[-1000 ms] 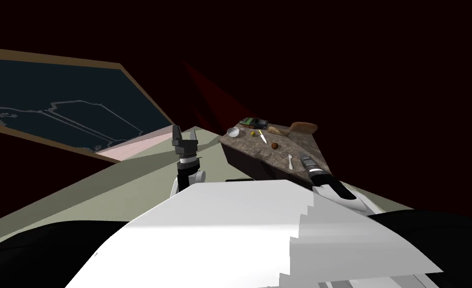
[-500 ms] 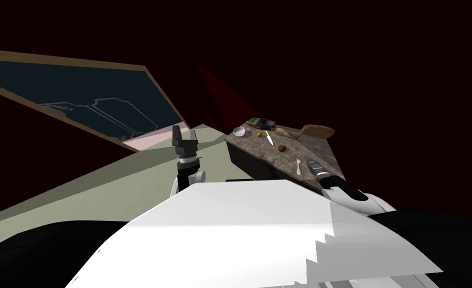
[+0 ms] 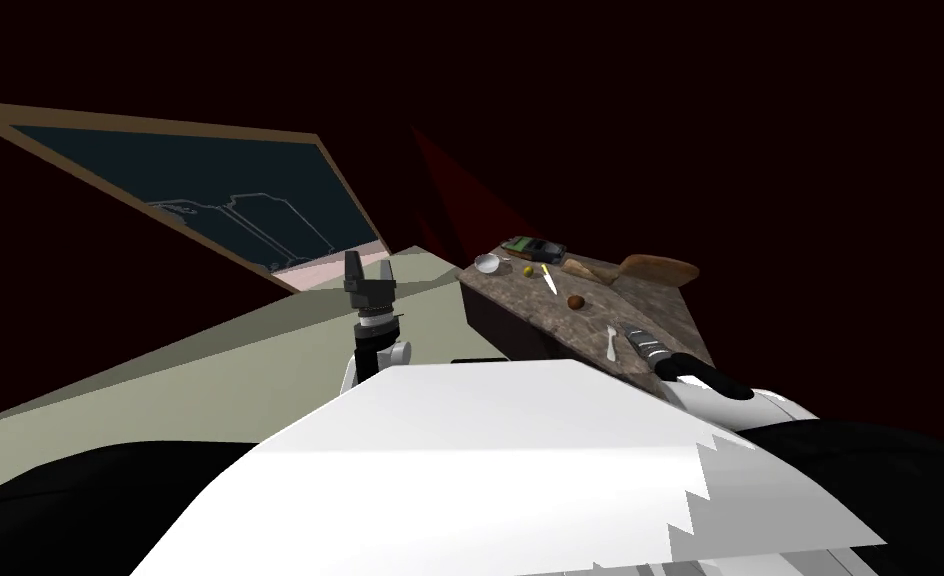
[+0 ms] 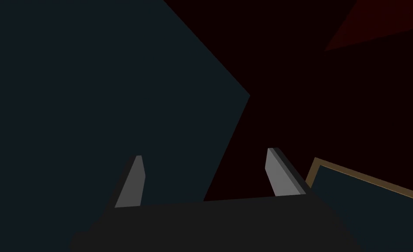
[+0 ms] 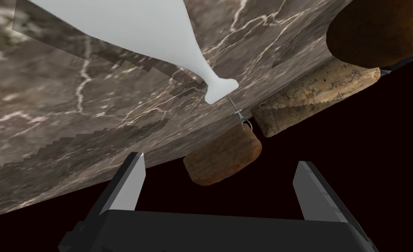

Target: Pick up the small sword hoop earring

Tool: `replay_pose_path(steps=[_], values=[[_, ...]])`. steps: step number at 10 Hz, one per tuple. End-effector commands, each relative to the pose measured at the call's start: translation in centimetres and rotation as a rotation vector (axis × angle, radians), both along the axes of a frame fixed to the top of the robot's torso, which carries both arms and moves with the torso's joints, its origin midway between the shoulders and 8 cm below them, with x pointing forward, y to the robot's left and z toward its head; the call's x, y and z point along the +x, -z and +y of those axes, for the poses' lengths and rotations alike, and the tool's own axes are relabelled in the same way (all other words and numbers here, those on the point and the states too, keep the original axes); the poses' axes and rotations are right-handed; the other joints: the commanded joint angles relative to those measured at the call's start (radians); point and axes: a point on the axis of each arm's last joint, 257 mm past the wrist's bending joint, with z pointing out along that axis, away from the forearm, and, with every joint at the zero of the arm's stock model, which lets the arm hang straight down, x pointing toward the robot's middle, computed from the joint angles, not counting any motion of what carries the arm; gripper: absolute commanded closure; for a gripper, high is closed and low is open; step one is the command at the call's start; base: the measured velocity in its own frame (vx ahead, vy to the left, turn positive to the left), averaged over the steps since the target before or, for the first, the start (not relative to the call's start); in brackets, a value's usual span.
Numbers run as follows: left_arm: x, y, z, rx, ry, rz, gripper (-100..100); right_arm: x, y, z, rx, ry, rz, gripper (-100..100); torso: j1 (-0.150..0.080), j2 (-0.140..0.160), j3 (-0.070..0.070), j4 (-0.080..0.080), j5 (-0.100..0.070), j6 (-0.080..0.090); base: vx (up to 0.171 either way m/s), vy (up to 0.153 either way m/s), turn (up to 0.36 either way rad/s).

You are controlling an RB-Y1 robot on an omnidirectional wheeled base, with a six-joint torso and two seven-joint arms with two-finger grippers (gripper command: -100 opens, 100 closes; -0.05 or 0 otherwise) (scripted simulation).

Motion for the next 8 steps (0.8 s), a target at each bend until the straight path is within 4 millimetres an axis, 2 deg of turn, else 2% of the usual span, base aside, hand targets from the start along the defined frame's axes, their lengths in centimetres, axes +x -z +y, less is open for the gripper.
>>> replay_pose_path(steps=[1,2,3,4,5,6,7,8], values=[[0.0,0.0,0.0,0.000,0.000,0.000,0,-1.7,0.8,-1.4,-0.002,0.029,0.070,-100,0.000,0.000,0.000,0.000,0.000,0.000,0.012,0.021,0.203],[0.0,0.0,0.0,0.000,0.000,0.000,0,-3.0,1.4,-2.5,-0.001,0.050,0.119,-100,0.001,0.000,0.000,0.000,0.000,-0.001,0.020,0.031,0.265],[0.0,0.0,0.0,0.000,0.000,0.000,0,-3.2,1.5,-2.7,-0.003,0.055,0.134,-100,0.001,-0.001,0.000,0.000,0.000,-0.001,0.022,0.021,0.104],[0.0,0.0,0.0,0.000,0.000,0.000,0,-4.6,2.0,-3.8,-0.004,0.078,0.192,-100,0.001,-0.001,-0.001,0.000,0.000,0.000,0.029,0.022,0.143],[0.0,0.0,0.0,0.000,0.000,0.000,0,-4.6,2.0,-3.8,-0.003,0.079,0.194,-100,0.001,-0.001,-0.001,0.000,0.000,0.000,0.023,0.015,0.094],[0.0,0.0,0.0,0.000,0.000,0.000,0,-6.0,2.5,-4.8,-0.004,0.101,0.251,-100,0.001,-0.001,-0.001,0.000,0.000,0.000,0.025,0.021,0.174],[0.0,0.0,0.0,0.000,0.000,0.000,0,-6.1,2.5,-4.8,-0.003,0.102,0.252,-100,0.001,-0.001,-0.001,0.000,0.000,0.000,0.024,0.013,0.085],[0.0,0.0,0.0,0.000,0.000,0.000,0,-7.5,2.9,-5.7,-0.004,0.124,0.310,-100,0.000,-0.001,-0.001,0.000,0.000,0.000,0.031,0.018,0.139]])
